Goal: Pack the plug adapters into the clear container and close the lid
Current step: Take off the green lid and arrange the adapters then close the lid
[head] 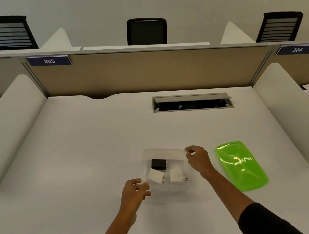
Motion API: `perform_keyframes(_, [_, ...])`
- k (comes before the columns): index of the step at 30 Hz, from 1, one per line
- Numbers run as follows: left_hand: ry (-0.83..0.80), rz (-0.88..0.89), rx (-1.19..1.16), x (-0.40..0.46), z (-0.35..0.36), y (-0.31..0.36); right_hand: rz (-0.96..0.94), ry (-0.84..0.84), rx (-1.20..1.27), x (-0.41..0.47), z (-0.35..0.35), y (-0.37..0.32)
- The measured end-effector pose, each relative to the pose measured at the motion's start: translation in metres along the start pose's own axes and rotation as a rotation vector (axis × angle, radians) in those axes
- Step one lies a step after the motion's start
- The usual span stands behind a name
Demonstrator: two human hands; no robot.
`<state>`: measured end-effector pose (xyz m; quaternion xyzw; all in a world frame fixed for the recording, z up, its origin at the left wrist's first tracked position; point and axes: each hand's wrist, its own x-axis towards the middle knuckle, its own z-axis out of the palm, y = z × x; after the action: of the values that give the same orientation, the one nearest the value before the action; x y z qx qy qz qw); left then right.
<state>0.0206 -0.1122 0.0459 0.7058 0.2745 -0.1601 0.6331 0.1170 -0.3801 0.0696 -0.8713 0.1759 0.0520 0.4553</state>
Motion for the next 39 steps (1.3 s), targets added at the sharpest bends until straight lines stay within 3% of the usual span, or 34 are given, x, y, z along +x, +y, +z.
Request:
perform_keyframes(14, [0.014, 0.024, 0.103, 0.003, -0.017, -0.006, -0.042, 0.021, 0.033, -0.009, -0.014, 0.007])
perform_keyframes(20, [0.037, 0.066, 0.147, 0.009, -0.021, -0.001, -0.054, 0.061, -0.175, -0.022, -0.063, 0.059])
perform_keyframes(28, [0.046, 0.087, 0.178, 0.015, -0.018, -0.001, 0.122, 0.073, -0.420, -0.049, -0.108, 0.131])
perform_keyframes(36, [0.052, 0.093, 0.205, 0.019, -0.014, -0.002, 0.185, 0.112, -0.572, -0.059, -0.107, 0.145])
perform_keyframes(39, [0.051, 0.093, 0.203, 0.019, -0.015, -0.001, 0.127, 0.207, -0.602, -0.060, -0.101, 0.143])
